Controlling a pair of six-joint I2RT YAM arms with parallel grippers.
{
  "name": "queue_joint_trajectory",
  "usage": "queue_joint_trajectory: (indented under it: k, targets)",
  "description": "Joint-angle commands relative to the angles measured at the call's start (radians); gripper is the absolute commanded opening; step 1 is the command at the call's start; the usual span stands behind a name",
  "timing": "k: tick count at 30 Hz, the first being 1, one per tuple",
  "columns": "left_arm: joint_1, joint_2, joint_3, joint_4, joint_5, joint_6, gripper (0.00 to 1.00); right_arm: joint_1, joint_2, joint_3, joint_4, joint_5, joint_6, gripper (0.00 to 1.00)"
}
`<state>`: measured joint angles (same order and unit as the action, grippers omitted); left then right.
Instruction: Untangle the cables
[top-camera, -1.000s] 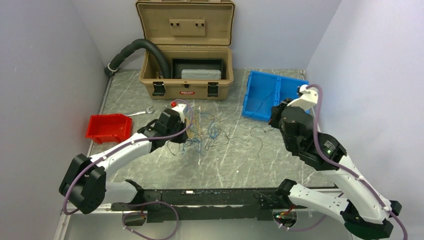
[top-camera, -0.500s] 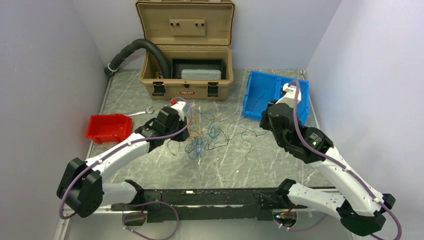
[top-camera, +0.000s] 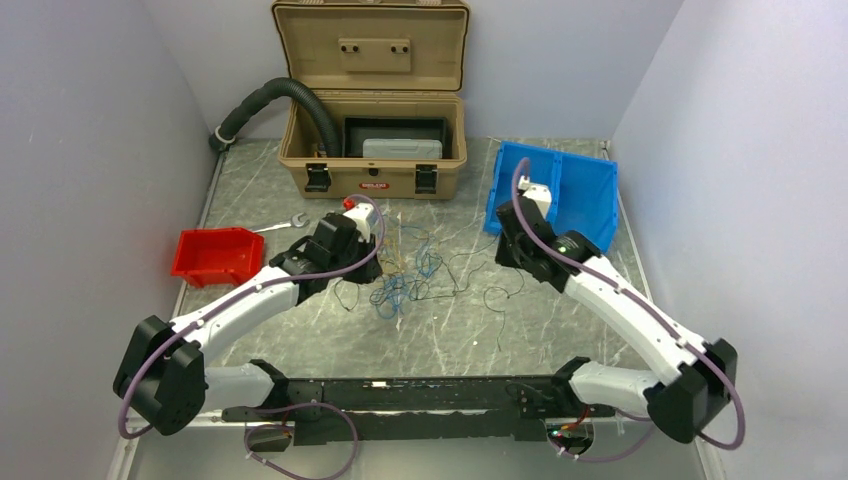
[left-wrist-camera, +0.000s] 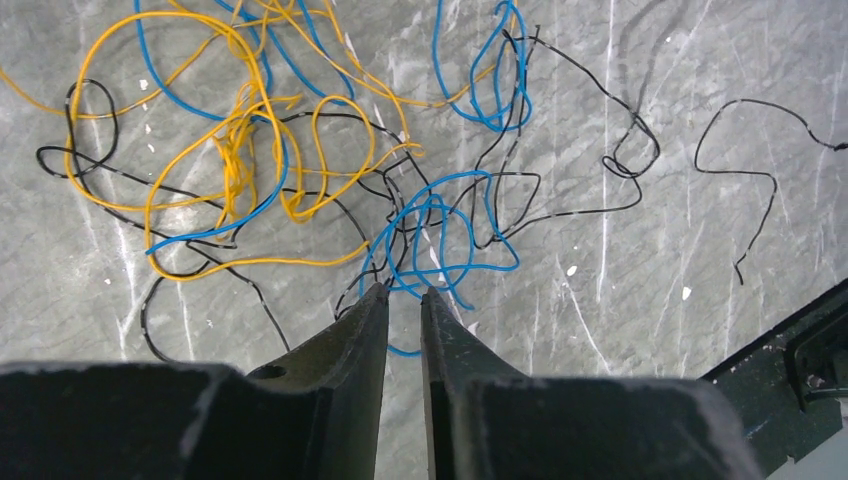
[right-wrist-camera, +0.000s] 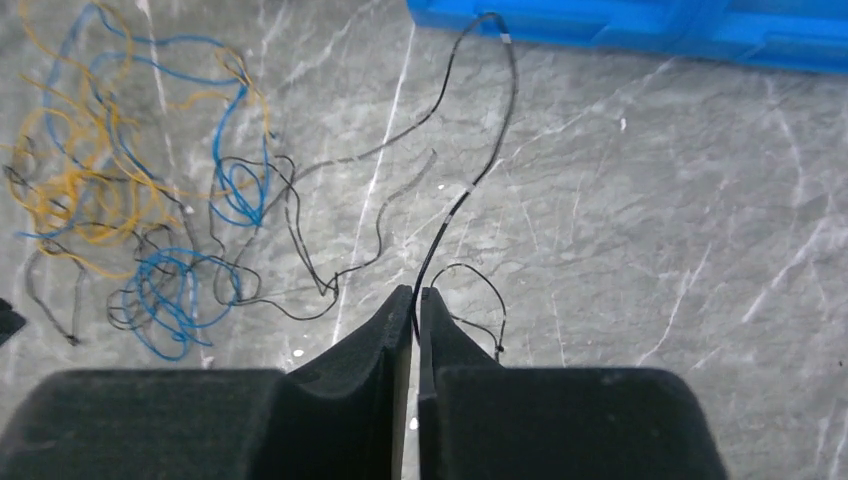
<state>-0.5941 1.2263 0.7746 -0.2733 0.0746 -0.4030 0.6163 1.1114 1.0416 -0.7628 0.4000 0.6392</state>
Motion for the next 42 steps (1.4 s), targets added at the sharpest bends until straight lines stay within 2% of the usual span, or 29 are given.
queue_joint_trajectory:
  k: [1,3,4,5,6,12,17,22,30,38,42]
  targets:
    - [-0.001,0.008,0.029,0.057,0.071,0.021,0.24,-0.011,0.085,-0.007,0.058,-0.076,0.0,0.26]
    - [-0.002,0.011,0.028,0.067,0.084,0.021,0.24,-0.014,0.119,-0.017,0.068,-0.089,0.005,0.65]
    - [-0.002,0.013,0.027,0.072,0.088,0.021,0.25,-0.015,0.132,-0.024,0.081,-0.098,0.008,0.8]
    - [-0.002,0.016,0.028,0.076,0.092,0.021,0.25,-0.018,0.142,-0.034,0.095,-0.109,0.013,0.94]
    - [-0.002,0.019,0.028,0.076,0.094,0.021,0.25,-0.021,0.154,-0.042,0.108,-0.124,0.019,0.99]
    - [-0.003,0.025,0.029,0.081,0.11,0.024,0.25,-0.082,0.191,-0.089,0.151,-0.167,0.079,1.0]
    - [-0.004,0.032,0.028,0.084,0.127,0.03,0.27,-0.186,0.18,-0.173,0.239,-0.3,0.089,1.0]
    - [-0.003,0.046,0.033,0.099,0.155,0.025,0.28,-0.217,0.202,-0.206,0.31,-0.362,0.148,1.0]
    - [-0.012,0.051,0.042,0.098,0.161,0.024,0.29,-0.214,0.295,-0.141,0.276,-0.285,0.261,1.0]
    - [-0.015,0.053,0.041,0.099,0.164,0.027,0.29,-0.214,0.258,-0.231,0.38,-0.294,0.366,1.0]
    - [-0.017,0.056,0.04,0.107,0.169,0.024,0.29,-0.2,0.292,-0.189,0.295,-0.224,0.458,1.0]
